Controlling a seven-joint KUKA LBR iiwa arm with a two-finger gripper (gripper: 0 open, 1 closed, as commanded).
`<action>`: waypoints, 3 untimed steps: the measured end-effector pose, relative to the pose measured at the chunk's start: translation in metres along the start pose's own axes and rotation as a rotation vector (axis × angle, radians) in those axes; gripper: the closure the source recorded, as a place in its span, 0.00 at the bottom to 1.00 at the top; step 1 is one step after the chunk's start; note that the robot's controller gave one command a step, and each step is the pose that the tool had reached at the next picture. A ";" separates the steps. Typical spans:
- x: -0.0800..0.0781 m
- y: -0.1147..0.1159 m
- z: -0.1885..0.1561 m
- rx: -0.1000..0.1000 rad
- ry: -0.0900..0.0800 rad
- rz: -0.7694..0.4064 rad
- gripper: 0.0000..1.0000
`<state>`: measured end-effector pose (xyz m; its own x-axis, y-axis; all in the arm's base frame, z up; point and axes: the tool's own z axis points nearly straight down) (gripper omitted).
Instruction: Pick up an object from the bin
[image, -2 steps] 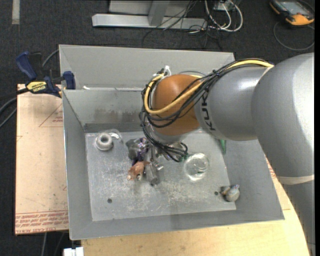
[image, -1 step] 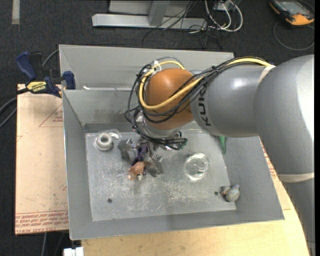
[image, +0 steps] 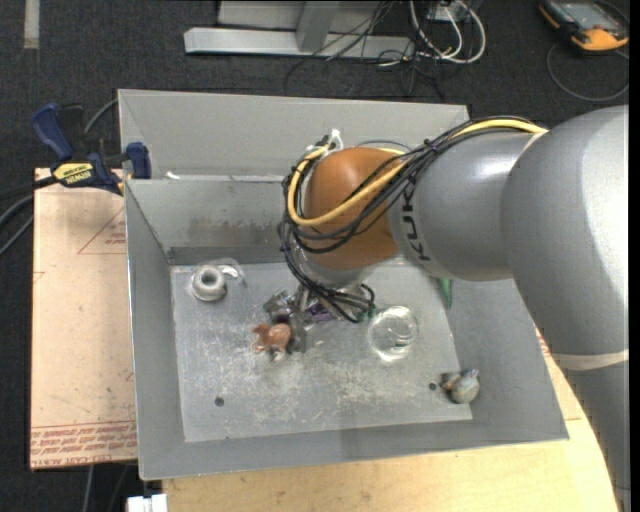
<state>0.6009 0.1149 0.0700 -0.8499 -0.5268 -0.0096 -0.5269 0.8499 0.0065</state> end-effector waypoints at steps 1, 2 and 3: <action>0.000 0.000 0.000 0.000 0.000 0.000 1.00; 0.000 0.000 -0.001 0.000 0.000 0.000 1.00; 0.001 0.001 -0.010 -0.002 0.003 0.001 1.00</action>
Offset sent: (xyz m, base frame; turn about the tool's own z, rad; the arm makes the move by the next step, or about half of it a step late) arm 0.0000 0.0001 0.0116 0.0000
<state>0.5995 0.1151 0.0797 -0.8503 -0.5263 -0.0066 -0.5263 0.8502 0.0085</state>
